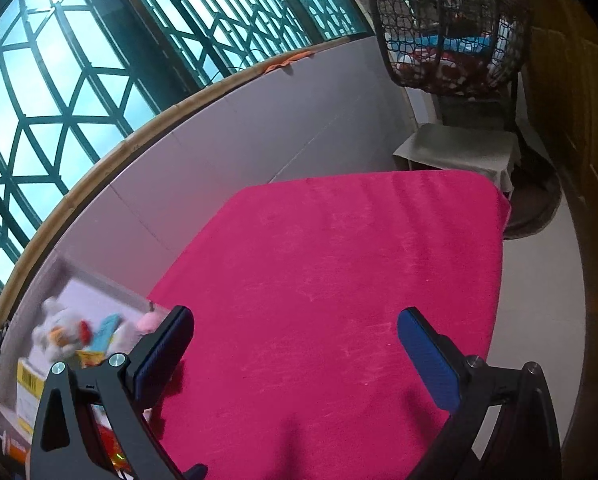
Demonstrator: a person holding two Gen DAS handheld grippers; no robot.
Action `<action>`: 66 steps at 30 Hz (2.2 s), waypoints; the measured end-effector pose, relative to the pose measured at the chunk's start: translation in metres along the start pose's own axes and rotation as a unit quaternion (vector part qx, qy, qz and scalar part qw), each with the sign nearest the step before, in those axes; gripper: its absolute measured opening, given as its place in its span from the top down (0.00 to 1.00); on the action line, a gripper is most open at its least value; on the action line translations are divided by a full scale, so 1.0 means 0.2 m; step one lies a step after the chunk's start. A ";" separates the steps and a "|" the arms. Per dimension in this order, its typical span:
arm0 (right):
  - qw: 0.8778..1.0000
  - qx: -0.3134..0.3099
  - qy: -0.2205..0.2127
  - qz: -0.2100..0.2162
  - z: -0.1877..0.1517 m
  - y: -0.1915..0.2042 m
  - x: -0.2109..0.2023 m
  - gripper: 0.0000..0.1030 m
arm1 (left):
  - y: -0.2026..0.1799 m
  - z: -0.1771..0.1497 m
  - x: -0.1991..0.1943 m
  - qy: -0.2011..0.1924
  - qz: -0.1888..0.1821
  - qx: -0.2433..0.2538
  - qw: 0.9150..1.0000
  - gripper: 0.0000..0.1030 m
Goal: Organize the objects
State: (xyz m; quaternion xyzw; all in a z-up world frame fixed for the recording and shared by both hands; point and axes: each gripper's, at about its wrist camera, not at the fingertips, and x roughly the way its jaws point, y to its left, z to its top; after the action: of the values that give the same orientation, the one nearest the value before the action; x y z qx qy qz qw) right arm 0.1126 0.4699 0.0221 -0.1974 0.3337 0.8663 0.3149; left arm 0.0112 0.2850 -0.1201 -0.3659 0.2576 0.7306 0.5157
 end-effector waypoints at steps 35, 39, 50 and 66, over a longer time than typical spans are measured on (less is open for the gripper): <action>1.000 0.003 0.012 -0.011 -0.05 -0.15 0.01 0.00 | -0.03 0.01 0.01 0.000 0.000 0.000 1.000 0.00; 1.000 -0.006 0.023 0.000 -0.08 -0.10 0.02 0.00 | -0.03 0.01 0.01 0.000 0.000 0.000 1.000 0.00; 0.998 -0.053 0.008 0.023 -0.12 0.10 -0.06 0.00 | -0.03 0.02 0.01 0.000 0.000 0.000 1.000 0.00; 0.997 -0.069 0.015 0.025 -0.16 0.18 -0.05 0.00 | -0.03 0.02 0.02 0.000 0.000 -0.001 1.000 0.00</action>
State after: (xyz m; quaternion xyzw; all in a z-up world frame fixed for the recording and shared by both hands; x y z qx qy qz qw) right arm 0.1004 0.4227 0.0210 -0.2233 0.2831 0.8917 0.2737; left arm 0.0145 0.2919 -0.1216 -0.3659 0.2570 0.7308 0.5156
